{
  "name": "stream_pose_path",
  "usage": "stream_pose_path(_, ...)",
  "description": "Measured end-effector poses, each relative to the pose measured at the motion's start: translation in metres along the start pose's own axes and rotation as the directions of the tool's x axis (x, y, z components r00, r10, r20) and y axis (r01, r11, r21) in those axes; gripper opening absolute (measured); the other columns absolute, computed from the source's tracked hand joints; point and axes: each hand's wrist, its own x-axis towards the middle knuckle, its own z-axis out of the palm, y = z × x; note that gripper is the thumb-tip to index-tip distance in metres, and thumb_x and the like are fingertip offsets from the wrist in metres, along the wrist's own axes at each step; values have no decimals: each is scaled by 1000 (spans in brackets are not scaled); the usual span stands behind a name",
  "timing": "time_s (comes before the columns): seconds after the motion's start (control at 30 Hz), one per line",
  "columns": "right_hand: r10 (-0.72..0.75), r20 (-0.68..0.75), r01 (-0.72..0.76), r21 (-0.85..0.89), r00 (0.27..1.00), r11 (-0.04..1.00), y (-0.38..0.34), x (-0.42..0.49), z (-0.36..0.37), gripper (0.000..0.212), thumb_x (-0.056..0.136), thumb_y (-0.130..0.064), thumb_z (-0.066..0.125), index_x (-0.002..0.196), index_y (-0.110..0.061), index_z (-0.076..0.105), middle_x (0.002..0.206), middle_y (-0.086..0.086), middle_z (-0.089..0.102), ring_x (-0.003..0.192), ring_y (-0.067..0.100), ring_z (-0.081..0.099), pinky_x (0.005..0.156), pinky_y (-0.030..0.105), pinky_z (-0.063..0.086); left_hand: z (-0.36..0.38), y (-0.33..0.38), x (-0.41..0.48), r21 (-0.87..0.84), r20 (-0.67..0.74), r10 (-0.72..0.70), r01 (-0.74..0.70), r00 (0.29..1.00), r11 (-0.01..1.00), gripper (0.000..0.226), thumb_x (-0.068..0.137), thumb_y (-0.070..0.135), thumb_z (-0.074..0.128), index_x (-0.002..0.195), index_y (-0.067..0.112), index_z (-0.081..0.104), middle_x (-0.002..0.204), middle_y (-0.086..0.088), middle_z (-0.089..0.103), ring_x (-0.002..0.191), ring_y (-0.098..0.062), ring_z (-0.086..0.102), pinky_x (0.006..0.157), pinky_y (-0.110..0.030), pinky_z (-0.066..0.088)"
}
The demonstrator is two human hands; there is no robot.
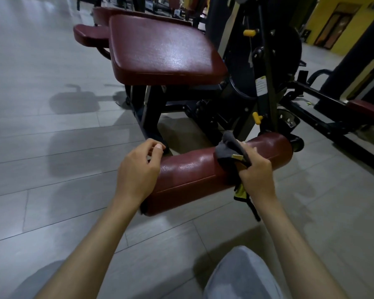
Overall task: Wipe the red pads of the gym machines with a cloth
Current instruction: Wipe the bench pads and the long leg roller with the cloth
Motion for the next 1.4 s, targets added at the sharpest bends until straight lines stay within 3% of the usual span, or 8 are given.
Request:
stream_pose_path(0.1,171,-196,-182,-43,966,982,-21,-2,25,48,96,-20,52,144,-21,57,146,10,58,143,39,44,122,49,23,0,2,-1,-1,-25,10,-10,1000,1000,39,100,51,30,100,33,65,96,14,68,89,-6,63,73,-34,53)
stream_pose_path(0.2,145,-333,-165,-35,932,986,-69,-19,45,51,97,-39,48,139,-14,62,140,9,63,134,32,55,113,49,45,-1,6,-3,-73,-71,13,-19,997,997,45,101,51,27,98,27,65,94,10,68,89,-6,61,75,-29,49)
stream_pose_path(0.43,-423,-56,412,-140,905,900,-98,-45,53,39,97,-14,54,133,-5,63,133,12,67,125,23,64,107,36,50,-4,3,-4,-220,-85,-30,10,996,975,43,103,52,30,104,24,63,101,10,66,96,-2,59,77,-17,42)
stream_pose_path(0.67,127,-180,-164,-205,975,965,-68,-2,20,30,96,-7,60,126,-10,63,115,18,71,106,39,70,84,43,59,-28,-19,-20,-125,8,38,-37,999,991,37,104,54,32,111,31,60,107,24,58,109,3,52,87,-19,39)
stream_pose_path(0.77,57,-202,-90,-158,978,983,-108,-28,44,45,98,-16,60,141,-6,56,140,19,61,118,36,67,93,45,59,-41,-23,-22,-111,-8,30,-31,1000,993,37,106,52,31,111,29,60,107,19,60,108,1,54,87,-21,42)
stream_pose_path(1.03,-235,-144,235,-16,961,972,-197,-88,102,46,92,-26,75,132,-5,64,138,13,64,131,24,59,107,37,50,-60,-14,-1,-488,-106,-252,171,962,856,51,101,56,30,113,22,66,115,6,70,112,-9,62,100,-37,49)
stream_pose_path(1.2,-375,-115,369,-71,920,927,-153,-65,87,40,93,-10,71,132,-3,64,137,14,64,129,25,61,105,38,53,-41,-2,7,-373,-118,-191,135,975,918,43,107,52,27,109,28,62,111,10,68,108,-3,61,96,-34,49)
stream_pose_path(1.4,-134,-171,100,-197,976,975,-55,0,27,57,74,19,65,126,-3,68,128,18,69,109,33,72,93,35,55,-3,15,1,143,61,30,-38,998,989,26,106,53,35,100,35,53,99,17,60,90,-4,56,76,-29,42)
